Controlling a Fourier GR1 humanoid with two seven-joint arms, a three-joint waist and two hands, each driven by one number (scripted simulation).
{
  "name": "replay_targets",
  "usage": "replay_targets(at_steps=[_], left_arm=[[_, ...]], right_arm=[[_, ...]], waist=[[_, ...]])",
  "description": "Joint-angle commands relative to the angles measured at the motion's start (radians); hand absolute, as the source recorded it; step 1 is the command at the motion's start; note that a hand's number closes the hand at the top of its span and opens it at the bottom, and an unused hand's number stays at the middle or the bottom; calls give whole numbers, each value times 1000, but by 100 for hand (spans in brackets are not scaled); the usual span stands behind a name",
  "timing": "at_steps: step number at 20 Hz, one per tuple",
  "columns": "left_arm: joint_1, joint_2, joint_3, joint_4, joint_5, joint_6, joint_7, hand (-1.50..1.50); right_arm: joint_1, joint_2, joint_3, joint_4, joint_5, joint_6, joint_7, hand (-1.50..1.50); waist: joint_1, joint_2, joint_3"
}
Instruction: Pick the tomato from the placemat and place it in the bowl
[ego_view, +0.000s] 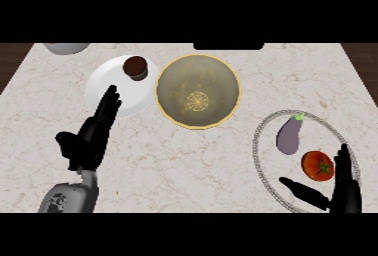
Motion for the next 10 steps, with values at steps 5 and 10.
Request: replay_targets(at_steps=[5,10], left_arm=[[-15,1,19,39,2,-20,-26,0],[7,-21,11,27,-28,-12,-41,0]], right_arm=[[-89,-57,81,100,168,-22,-53,150],[-68,-17,109,59,170,-23,-51,150]], waist=[[1,1,0],[-1,0,0]])
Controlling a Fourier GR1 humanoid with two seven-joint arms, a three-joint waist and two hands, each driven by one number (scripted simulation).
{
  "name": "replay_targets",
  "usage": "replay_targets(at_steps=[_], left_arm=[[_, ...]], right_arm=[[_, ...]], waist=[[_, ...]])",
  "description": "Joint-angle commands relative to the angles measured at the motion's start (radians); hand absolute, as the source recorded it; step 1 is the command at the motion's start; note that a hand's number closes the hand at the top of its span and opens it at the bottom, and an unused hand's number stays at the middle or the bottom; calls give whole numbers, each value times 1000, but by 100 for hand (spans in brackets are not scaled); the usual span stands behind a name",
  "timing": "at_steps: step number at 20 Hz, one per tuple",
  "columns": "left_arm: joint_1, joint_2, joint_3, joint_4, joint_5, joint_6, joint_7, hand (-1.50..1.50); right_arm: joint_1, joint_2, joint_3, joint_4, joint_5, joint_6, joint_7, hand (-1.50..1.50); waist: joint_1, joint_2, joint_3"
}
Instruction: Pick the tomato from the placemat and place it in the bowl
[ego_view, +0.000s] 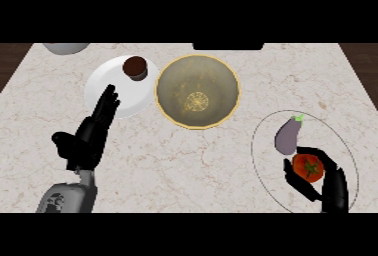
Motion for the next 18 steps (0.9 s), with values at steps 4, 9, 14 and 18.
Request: replay_targets(at_steps=[4,9,14,18], left_arm=[[6,-3,26,20,2,-16,-22,0],[-38,-18,-22,33,2,-42,-17,0],[-49,-26,-29,57,-16,-27,-18,0],[-35,-4,24,64,-9,-6,-30,0]], right_arm=[[9,35,17,16,-32,14,-90,150],[-59,-16,416,-31,135,340,-152,150],[-139,-2,706,-118,141,634,-236,150],[-160,-39,729,-401,75,748,-188,150]], waist=[[0,3,6],[95,5,3],[79,0,3],[1,-3,4]])
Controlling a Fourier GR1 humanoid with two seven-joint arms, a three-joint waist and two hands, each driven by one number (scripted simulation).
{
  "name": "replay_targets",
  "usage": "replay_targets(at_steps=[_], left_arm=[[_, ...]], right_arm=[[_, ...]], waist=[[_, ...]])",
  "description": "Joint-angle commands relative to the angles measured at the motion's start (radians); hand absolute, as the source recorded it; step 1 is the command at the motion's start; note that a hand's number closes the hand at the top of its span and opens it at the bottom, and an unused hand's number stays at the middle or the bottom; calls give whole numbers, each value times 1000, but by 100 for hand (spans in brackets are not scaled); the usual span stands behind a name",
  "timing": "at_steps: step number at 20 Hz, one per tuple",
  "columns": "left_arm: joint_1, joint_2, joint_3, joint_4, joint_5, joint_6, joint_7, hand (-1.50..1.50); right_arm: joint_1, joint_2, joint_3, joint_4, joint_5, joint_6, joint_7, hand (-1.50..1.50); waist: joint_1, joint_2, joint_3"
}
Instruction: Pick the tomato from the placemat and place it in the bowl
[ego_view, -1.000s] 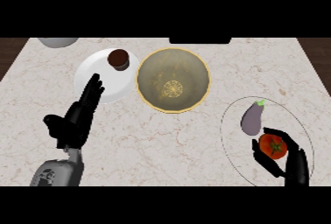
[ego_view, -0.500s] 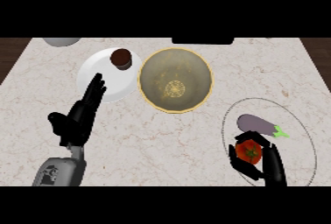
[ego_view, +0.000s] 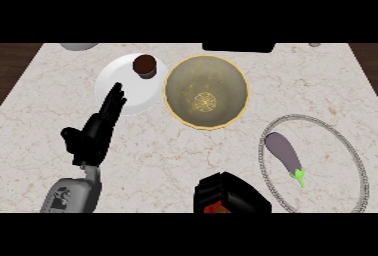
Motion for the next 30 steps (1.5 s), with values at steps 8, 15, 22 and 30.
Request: replay_targets(at_steps=[8,15,22,30], left_arm=[[52,-13,6,0,-21,30,-32,0],[23,-15,17,59,-23,19,-61,0],[32,-22,5,15,-32,24,-46,0],[8,18,55,35,10,-23,-47,0]], right_arm=[[-93,26,-5,-680,-119,212,491,150],[-369,121,-71,-763,-220,212,923,150],[-714,123,-168,-514,-221,46,1038,150],[-827,78,-230,-239,-57,78,889,150]], waist=[[-51,3,1],[-46,5,1],[-39,5,1],[-38,8,1]])
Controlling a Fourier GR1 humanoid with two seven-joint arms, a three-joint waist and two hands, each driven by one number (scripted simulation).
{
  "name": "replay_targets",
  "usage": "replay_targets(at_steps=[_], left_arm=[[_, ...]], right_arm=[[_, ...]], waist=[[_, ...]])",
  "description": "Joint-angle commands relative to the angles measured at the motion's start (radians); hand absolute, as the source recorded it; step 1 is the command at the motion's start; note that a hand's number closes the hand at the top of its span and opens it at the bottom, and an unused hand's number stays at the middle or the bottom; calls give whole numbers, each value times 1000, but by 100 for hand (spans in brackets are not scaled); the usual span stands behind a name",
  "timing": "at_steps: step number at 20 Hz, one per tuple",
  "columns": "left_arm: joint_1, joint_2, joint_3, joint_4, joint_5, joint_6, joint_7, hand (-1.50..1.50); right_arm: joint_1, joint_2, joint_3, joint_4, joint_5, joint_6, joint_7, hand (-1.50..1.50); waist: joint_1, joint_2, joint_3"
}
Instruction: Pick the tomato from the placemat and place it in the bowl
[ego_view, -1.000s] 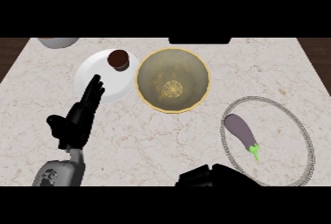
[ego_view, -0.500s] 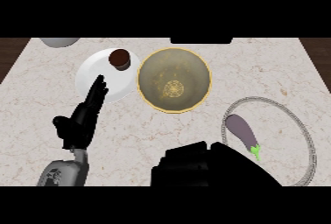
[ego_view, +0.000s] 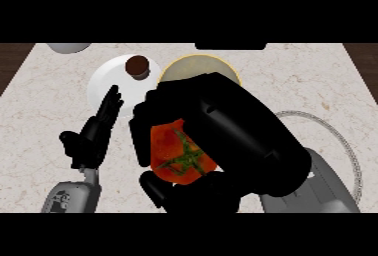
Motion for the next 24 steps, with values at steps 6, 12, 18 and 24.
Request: replay_targets(at_steps=[6,12,18,24], left_arm=[[35,5,-6,-43,9,-19,6,0],[17,14,26,13,19,-28,-31,0],[-23,4,3,-45,10,-22,45,0],[-65,6,23,-3,15,-24,31,0]], right_arm=[[-89,-58,10,397,298,-119,-319,150],[-126,-49,-69,711,339,-222,-532,150],[-167,-20,-97,1047,430,-388,-693,150],[-222,-18,-172,1256,353,-264,-768,150]], waist=[[11,3,0],[9,6,0],[24,9,1],[16,9,1]])
